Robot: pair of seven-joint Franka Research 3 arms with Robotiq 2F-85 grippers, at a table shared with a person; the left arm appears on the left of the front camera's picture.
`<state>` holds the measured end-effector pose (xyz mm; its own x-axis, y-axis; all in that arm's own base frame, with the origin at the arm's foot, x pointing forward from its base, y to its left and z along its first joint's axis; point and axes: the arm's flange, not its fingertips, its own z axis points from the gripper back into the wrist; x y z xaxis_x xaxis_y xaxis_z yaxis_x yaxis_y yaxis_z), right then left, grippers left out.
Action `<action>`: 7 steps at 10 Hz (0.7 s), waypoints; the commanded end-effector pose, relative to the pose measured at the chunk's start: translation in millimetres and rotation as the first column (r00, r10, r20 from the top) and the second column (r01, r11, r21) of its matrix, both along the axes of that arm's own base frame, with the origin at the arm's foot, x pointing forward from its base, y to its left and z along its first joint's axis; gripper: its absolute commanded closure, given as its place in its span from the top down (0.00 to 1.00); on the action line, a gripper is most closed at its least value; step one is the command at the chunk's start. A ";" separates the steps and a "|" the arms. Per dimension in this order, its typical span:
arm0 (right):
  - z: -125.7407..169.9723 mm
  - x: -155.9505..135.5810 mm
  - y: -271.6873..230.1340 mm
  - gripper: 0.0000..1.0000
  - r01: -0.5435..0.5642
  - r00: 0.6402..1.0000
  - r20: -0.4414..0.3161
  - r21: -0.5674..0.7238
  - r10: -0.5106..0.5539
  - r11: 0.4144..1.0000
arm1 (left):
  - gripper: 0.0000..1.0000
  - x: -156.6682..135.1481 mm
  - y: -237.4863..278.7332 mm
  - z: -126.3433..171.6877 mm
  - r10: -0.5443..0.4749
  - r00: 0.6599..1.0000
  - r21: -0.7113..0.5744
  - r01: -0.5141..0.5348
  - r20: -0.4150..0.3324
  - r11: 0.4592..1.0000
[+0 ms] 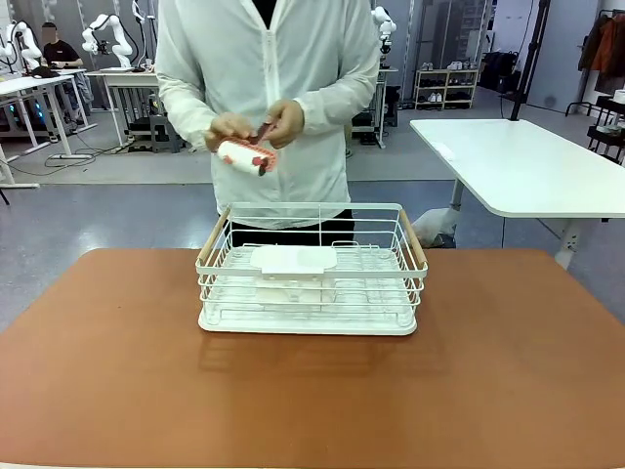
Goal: Clean the table.
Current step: Pick up the Lint Roller when the human hands it over.
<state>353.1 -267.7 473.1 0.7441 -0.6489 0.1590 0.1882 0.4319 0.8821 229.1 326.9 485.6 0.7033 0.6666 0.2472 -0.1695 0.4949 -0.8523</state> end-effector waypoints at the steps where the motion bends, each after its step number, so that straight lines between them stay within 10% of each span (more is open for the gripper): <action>1: 1.0 -0.2 -1.4 1.00 -0.008 1.000 0.021 -0.002 0.008 1.000 | 1.00 -1.6 2.2 -0.1 -0.013 0.999 -0.001 0.013 0.029 1.000; 7: 1.0 -0.2 -1.4 1.00 -0.008 1.000 0.021 -0.002 0.008 1.000 | 1.00 -1.6 2.2 -0.1 -0.013 0.999 -0.001 0.013 0.029 1.000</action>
